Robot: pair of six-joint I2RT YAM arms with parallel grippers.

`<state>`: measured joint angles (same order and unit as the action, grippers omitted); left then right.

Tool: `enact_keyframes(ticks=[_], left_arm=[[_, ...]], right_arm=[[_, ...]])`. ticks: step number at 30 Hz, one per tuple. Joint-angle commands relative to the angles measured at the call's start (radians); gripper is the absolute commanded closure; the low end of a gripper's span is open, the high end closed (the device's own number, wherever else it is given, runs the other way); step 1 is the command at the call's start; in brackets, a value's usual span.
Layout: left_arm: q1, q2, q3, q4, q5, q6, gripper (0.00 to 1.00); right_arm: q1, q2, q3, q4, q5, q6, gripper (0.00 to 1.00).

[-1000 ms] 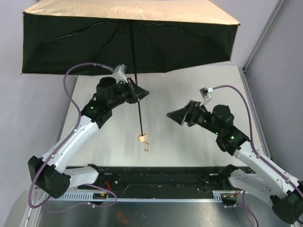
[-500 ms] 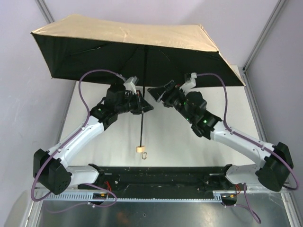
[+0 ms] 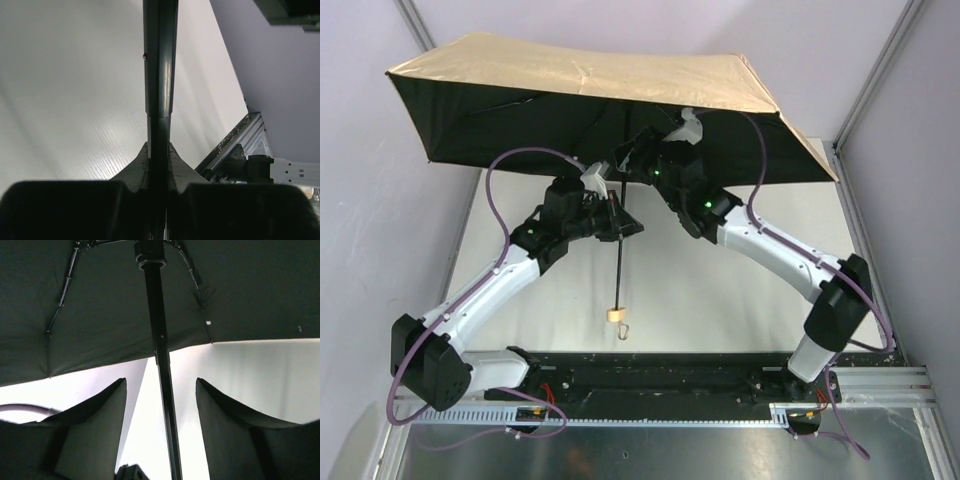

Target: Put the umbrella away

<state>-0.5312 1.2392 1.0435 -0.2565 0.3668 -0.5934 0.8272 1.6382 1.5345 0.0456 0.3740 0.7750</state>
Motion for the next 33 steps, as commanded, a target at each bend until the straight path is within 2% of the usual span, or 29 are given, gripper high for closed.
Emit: enact_keyframes(ticks=[1, 2, 4, 6, 8, 11, 16, 19, 22, 24, 26, 30, 32, 33], left_arm=[[0.02, 0.0, 0.004, 0.03, 0.006, 0.002, 1.0], [0.025, -0.002, 0.005, 0.031, 0.009, 0.0, 1.0], [0.033, -0.006, 0.008, 0.032, 0.02, 0.0, 1.0], [0.041, -0.008, 0.011, 0.031, 0.041, 0.001, 1.0], [0.055, -0.008, 0.011, 0.032, 0.071, -0.009, 0.98], [0.081, 0.01, 0.007, 0.037, 0.127, -0.044, 0.75], [0.117, 0.086, 0.005, 0.059, 0.261, -0.088, 0.44], [0.109, 0.119, -0.011, 0.114, 0.35, -0.117, 0.31], [0.088, 0.135, -0.024, 0.173, 0.41, -0.135, 0.27], [0.07, 0.133, -0.037, 0.224, 0.443, -0.148, 0.28], [0.055, 0.125, -0.061, 0.314, 0.475, -0.172, 0.36], [0.035, 0.12, -0.07, 0.367, 0.484, -0.183, 0.66], [0.025, 0.109, -0.067, 0.368, 0.468, -0.169, 0.88], [0.02, 0.095, -0.071, 0.368, 0.441, -0.161, 0.94]], right_arm=[[-0.024, 0.089, 0.183, -0.173, 0.016, -0.049, 0.42], [-0.03, 0.106, 0.202, -0.183, -0.003, -0.05, 0.46], [-0.044, 0.127, 0.203, -0.161, -0.058, -0.052, 0.61], [-0.077, 0.127, 0.169, -0.099, -0.174, -0.029, 0.87], [-0.111, 0.101, 0.097, 0.017, -0.282, 0.017, 0.97], [-0.161, 0.044, -0.011, 0.188, -0.398, 0.068, 1.0], [-0.251, -0.009, -0.032, 0.248, -0.527, 0.123, 1.0], [-0.284, -0.045, -0.043, 0.275, -0.55, 0.106, 1.0], [-0.326, -0.07, -0.085, 0.378, -0.61, 0.148, 1.0], [-0.35, -0.081, -0.1, 0.428, -0.644, 0.176, 1.0], [-0.368, -0.088, -0.105, 0.456, -0.668, 0.202, 1.0], [-0.394, -0.109, -0.106, 0.472, -0.691, 0.218, 1.0], [-0.396, -0.12, -0.106, 0.448, -0.673, 0.206, 1.0], [-0.393, -0.126, -0.106, 0.424, -0.655, 0.197, 1.0]])
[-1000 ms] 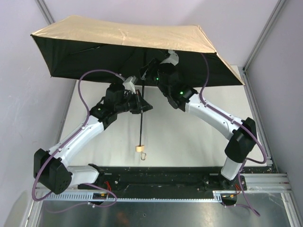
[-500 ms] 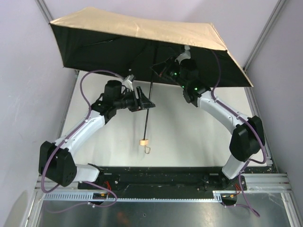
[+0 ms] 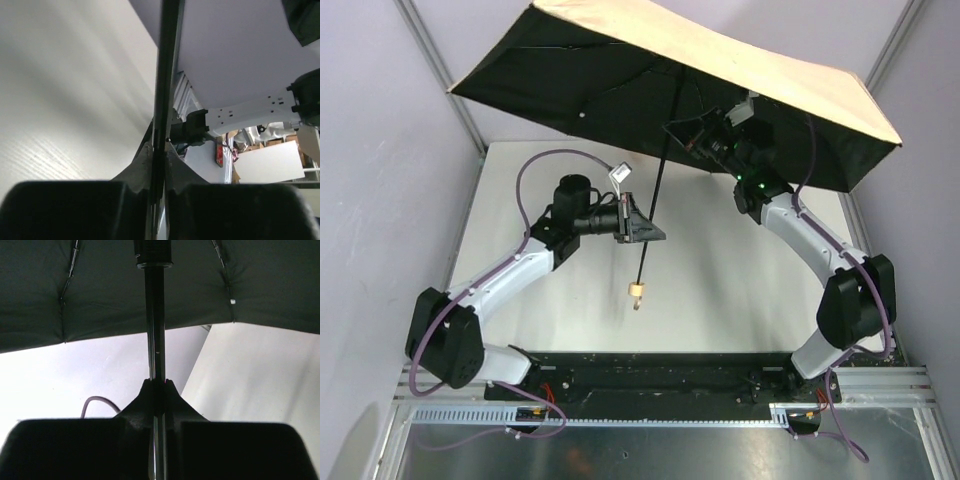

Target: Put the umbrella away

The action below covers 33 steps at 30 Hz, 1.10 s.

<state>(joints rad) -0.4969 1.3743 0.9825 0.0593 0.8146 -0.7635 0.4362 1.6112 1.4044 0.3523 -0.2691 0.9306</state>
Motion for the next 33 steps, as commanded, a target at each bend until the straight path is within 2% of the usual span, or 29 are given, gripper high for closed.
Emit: enact_keyframes(ticks=[1, 2, 7, 14, 20, 27, 33], left_arm=[[-0.019, -0.061, -0.019, 0.051, -0.043, 0.018, 0.97], [-0.026, -0.086, -0.028, 0.047, -0.085, 0.03, 0.98], [-0.056, -0.169, -0.058, 0.017, -0.217, 0.07, 1.0], [-0.071, -0.174, -0.067, 0.013, -0.237, 0.061, 1.0], [-0.074, -0.174, -0.068, 0.013, -0.23, 0.059, 1.0], [-0.075, -0.168, -0.067, 0.013, -0.227, 0.056, 1.0], [-0.078, -0.165, -0.067, 0.011, -0.225, 0.054, 1.0]], right_arm=[[0.006, -0.103, 0.024, 0.091, 0.015, 0.026, 1.0], [0.017, -0.109, 0.024, 0.062, 0.055, 0.009, 0.97], [0.065, -0.102, 0.024, 0.033, 0.23, -0.009, 0.63], [0.066, -0.043, 0.026, 0.152, 0.379, 0.051, 0.36], [0.054, 0.048, 0.086, 0.181, 0.333, 0.056, 0.32], [0.095, 0.183, 0.28, 0.124, 0.3, -0.045, 0.3], [0.105, 0.238, 0.339, 0.09, 0.38, -0.019, 0.36]])
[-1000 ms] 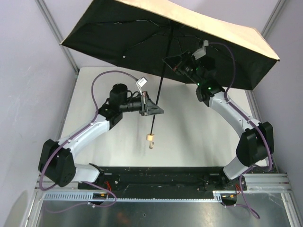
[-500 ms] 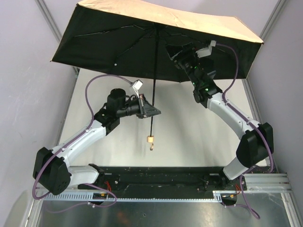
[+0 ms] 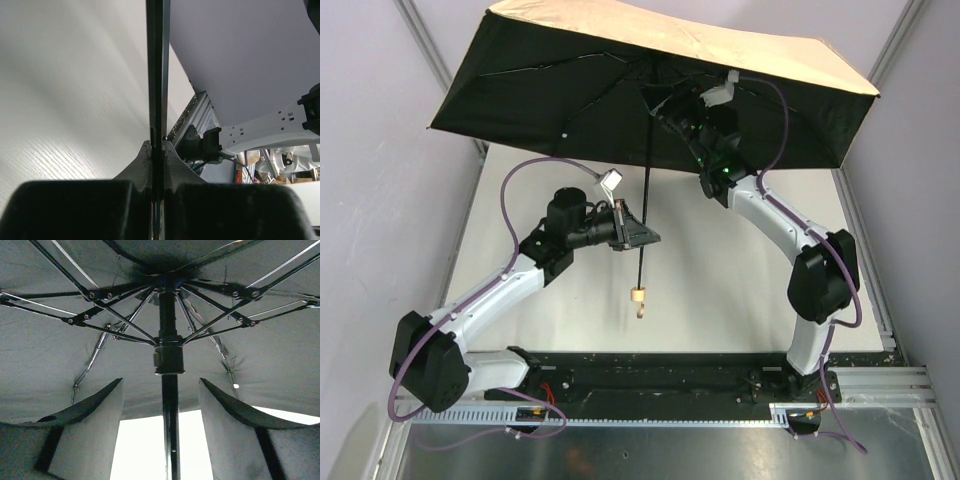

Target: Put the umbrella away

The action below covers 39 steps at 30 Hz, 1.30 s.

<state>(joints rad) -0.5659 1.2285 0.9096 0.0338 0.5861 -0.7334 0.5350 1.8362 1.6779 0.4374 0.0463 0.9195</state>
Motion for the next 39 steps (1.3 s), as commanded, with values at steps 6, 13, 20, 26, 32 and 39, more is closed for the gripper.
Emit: enact_keyframes(ticks=[6, 13, 20, 26, 32, 39], left_arm=[[-0.013, -0.016, 0.006, 0.036, 0.005, 0.02, 1.0], [-0.015, -0.011, 0.005, 0.033, 0.002, 0.019, 1.0], [-0.013, -0.004, 0.006, 0.022, -0.007, 0.023, 1.0], [0.052, -0.005, 0.02, -0.002, -0.005, 0.031, 1.0], [0.112, -0.023, 0.038, -0.016, -0.004, 0.051, 1.0], [0.077, -0.039, 0.056, -0.027, -0.008, 0.083, 1.0]], right_arm=[[-0.01, 0.073, 0.154, -0.025, 0.071, 0.01, 0.59], [-0.024, 0.134, 0.276, -0.095, 0.062, 0.011, 0.48], [-0.054, 0.164, 0.402, -0.22, -0.014, -0.017, 0.97], [-0.024, 0.02, 0.199, -0.212, -0.212, -0.026, 1.0], [0.048, -0.18, -0.253, -0.021, -0.267, 0.022, 1.0], [0.104, -0.232, -0.4, 0.192, -0.221, 0.118, 1.0]])
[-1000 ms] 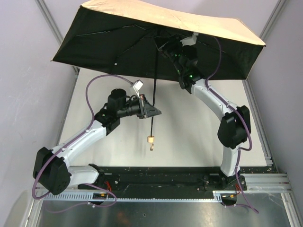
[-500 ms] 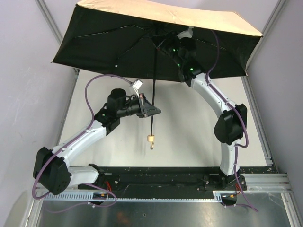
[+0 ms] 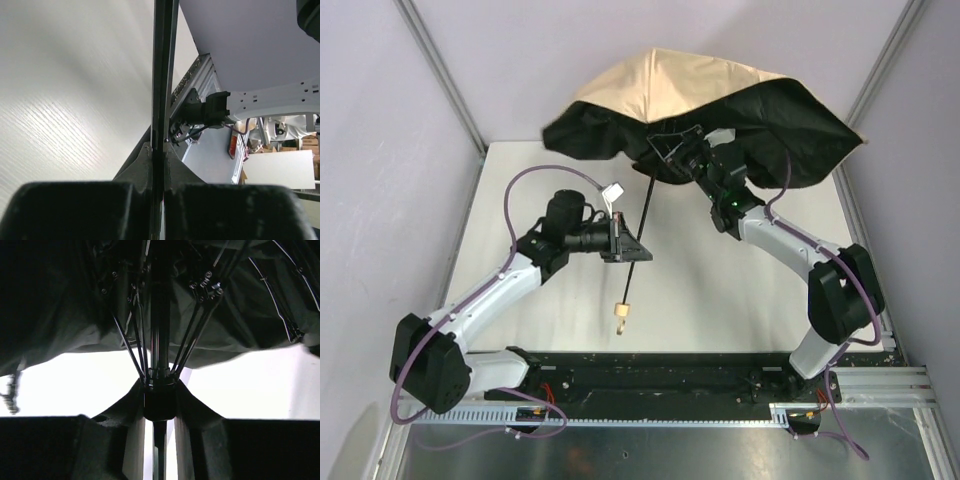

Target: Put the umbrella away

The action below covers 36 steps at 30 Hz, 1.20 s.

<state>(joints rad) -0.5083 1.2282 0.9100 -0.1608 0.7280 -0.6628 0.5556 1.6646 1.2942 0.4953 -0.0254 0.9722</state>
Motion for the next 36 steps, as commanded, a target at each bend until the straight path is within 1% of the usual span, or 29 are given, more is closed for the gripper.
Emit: enact_keyframes(ticks=[1, 2, 5, 7, 9, 10, 12, 15, 17, 19, 20, 21, 22, 24, 26, 28, 30, 31, 33, 36], left_arm=[[0.0, -0.046, 0.058, 0.148, -0.162, 0.02, 0.98], [-0.02, -0.057, 0.053, 0.138, -0.174, 0.026, 0.92], [-0.074, -0.117, -0.02, 0.129, -0.209, -0.003, 0.64], [-0.1, -0.169, -0.092, 0.129, -0.226, -0.04, 0.51], [-0.133, -0.222, -0.157, 0.129, -0.242, -0.067, 0.42], [-0.154, -0.249, -0.182, 0.129, -0.253, -0.078, 0.39], [-0.2, -0.291, -0.226, 0.129, -0.276, -0.1, 0.37], [-0.248, -0.337, -0.275, 0.128, -0.299, -0.134, 0.43], [-0.269, -0.364, -0.303, 0.127, -0.302, -0.156, 0.53], [-0.286, -0.391, -0.32, 0.127, -0.313, -0.178, 0.7], [-0.291, -0.402, -0.323, 0.126, -0.32, -0.188, 0.82], [-0.293, -0.408, -0.319, 0.125, -0.329, -0.194, 0.91], [-0.294, -0.408, -0.305, 0.118, -0.339, -0.194, 0.95], [-0.296, -0.394, -0.247, 0.079, -0.373, -0.172, 0.99], [-0.296, -0.365, -0.172, 0.04, -0.41, -0.133, 1.0], [-0.297, -0.334, -0.107, 0.019, -0.445, -0.101, 1.0], [-0.296, -0.297, -0.055, 0.007, -0.475, -0.08, 1.0], [-0.297, -0.28, -0.041, 0.006, -0.483, -0.077, 1.0], [-0.296, -0.246, -0.031, 0.004, -0.49, -0.075, 1.0], [-0.297, -0.217, -0.029, 0.003, -0.49, -0.089, 1.0]], right_arm=[[0.069, -0.064, -0.008, 0.14, -0.143, 0.086, 1.0], [0.057, -0.072, -0.004, 0.142, -0.133, 0.104, 1.0], [0.03, -0.111, 0.006, 0.139, -0.117, 0.131, 1.0], [0.018, -0.144, 0.012, 0.135, -0.118, 0.133, 1.0], [0.006, -0.169, 0.015, 0.133, -0.13, 0.14, 1.0], [0.001, -0.179, 0.014, 0.133, -0.138, 0.143, 1.0], [-0.005, -0.201, 0.016, 0.126, -0.145, 0.142, 1.0], [-0.01, -0.238, 0.015, 0.1, -0.15, 0.123, 1.0], [-0.019, -0.262, 0.015, 0.089, -0.162, 0.115, 1.0], [-0.027, -0.283, 0.015, 0.067, -0.175, 0.099, 1.0], [-0.029, -0.294, 0.015, 0.048, -0.18, 0.074, 1.0], [-0.03, -0.303, 0.015, 0.023, -0.191, 0.047, 1.0], [-0.03, -0.309, 0.014, -0.012, -0.212, 0.02, 1.0], [-0.009, -0.325, -0.009, -0.065, -0.259, -0.033, 1.0], [0.043, -0.361, -0.095, -0.075, -0.264, -0.054, 1.0], [0.132, -0.406, -0.277, 0.006, -0.234, -0.018, 1.0], [0.212, -0.449, -0.467, 0.169, -0.192, 0.046, 1.0], [0.232, -0.472, -0.531, 0.209, -0.173, 0.062, 1.0], [0.244, -0.517, -0.581, 0.201, -0.141, 0.053, 1.0], [0.249, -0.565, -0.597, 0.144, -0.091, 0.008, 1.0]])
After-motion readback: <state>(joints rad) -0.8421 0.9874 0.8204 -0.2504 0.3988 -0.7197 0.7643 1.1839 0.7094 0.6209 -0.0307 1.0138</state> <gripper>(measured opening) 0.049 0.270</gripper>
